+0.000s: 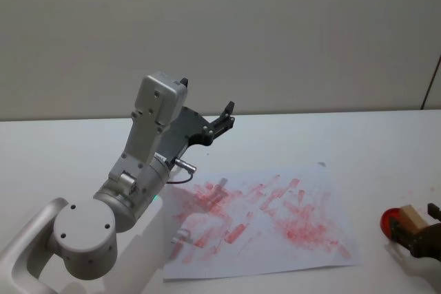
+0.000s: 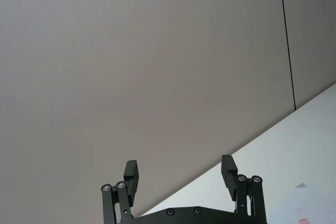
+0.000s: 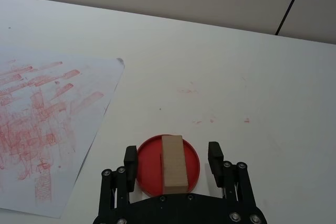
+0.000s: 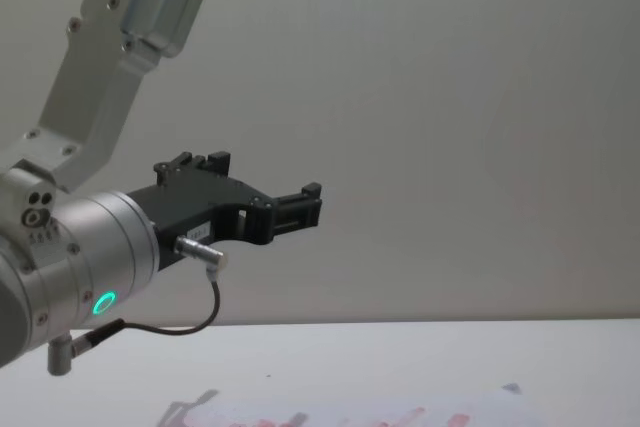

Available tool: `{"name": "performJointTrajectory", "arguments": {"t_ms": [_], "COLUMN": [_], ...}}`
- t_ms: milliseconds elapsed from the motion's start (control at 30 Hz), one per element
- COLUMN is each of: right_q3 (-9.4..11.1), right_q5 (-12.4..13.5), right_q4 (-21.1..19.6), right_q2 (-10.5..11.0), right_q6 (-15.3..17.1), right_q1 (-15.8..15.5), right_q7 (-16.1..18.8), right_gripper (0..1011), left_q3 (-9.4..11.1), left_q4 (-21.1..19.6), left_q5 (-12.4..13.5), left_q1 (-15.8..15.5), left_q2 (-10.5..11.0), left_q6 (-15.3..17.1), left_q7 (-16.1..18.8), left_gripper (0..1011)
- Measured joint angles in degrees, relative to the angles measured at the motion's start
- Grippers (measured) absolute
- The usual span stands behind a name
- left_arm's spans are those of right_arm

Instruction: Use the one hand to pick up the stamp and affix it onto the A4 paper.

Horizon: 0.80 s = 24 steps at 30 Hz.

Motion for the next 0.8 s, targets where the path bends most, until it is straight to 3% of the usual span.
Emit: {"name": "performJointTrajectory", "arguments": {"t_ms": [233, 667, 800], "right_q3": [-0.24, -0.44, -0.46], "right_q5": [-0.41, -0.75, -0.82], "right_q4": [0.79, 1.46, 1.58], "right_q2": [-0.42, -0.79, -0.85], "right_q6": [0.41, 0.75, 0.80], "right_q1": [0.88, 1.66, 1.78], "right_q7": [0.75, 1.35, 1.46], "right_gripper": [675, 234, 217], "left_q3": [0.00, 0.00, 0.00], "left_q4": [0.00, 0.00, 0.00], "left_q5": [0.00, 0.00, 0.00], "left_q1": [0.00, 0.00, 0.00], "left_q2": [0.00, 0.00, 0.00], "left_q6": [0.00, 0.00, 0.00], "left_q7": [0.00, 0.00, 0.00], "left_gripper": [1001, 1001, 1001]}}
